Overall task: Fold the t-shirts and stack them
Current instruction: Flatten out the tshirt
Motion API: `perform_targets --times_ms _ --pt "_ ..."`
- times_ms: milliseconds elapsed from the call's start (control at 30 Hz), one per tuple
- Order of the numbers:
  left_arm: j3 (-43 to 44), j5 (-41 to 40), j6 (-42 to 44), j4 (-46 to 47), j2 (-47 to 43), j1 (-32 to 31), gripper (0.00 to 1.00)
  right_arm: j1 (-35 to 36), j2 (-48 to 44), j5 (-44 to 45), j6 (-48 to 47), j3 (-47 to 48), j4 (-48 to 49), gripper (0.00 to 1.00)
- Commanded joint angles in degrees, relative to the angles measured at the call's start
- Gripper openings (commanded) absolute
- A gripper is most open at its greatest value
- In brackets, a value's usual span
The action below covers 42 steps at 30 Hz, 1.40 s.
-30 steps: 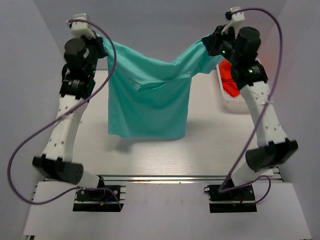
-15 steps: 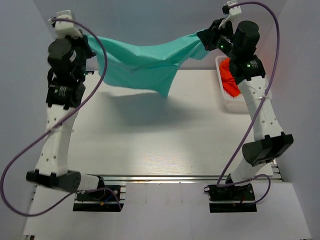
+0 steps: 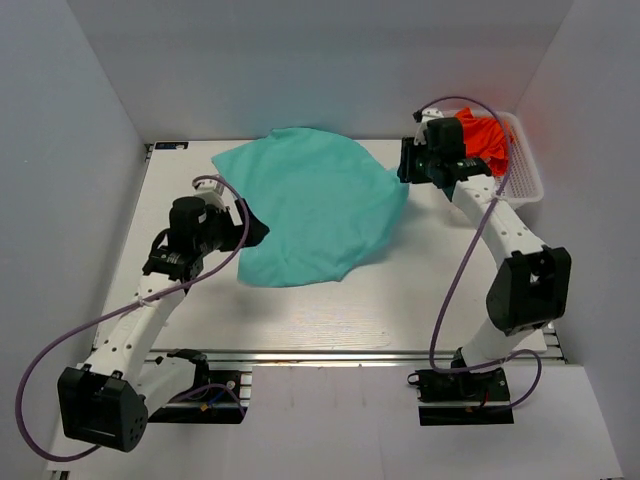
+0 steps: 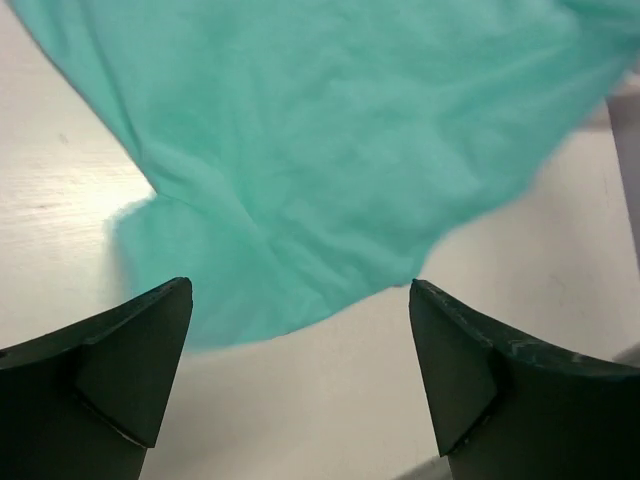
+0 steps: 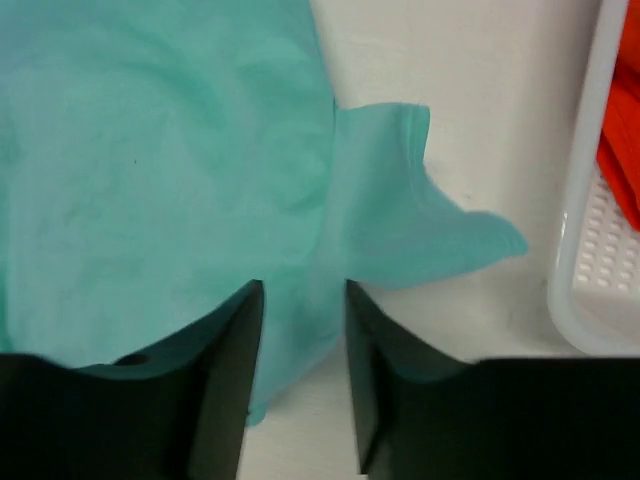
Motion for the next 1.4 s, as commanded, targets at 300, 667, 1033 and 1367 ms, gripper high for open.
perform_targets --times_ms 300,667,1033,1367 --pt "9.57 0.02 0.26 2.49 10.18 -0.12 1.00 0.15 9.51 10.47 3.24 11.94 -11.24 0.90" --pt "48.91 -9.91 4.48 -4.08 58.76 1.11 1.00 3.84 6.97 -1.49 7.20 -7.38 -4.39 0.90" --pt "67.68 -17.30 5.10 -8.67 77.99 2.78 1.00 4.11 9.33 -2.55 12.30 -14.78 -1.05 0.90" --pt "35.91 -17.83 -0.08 -9.29 64.91 3.84 1.00 3.50 20.22 5.17 15.29 -6.53 -5.07 0.90"
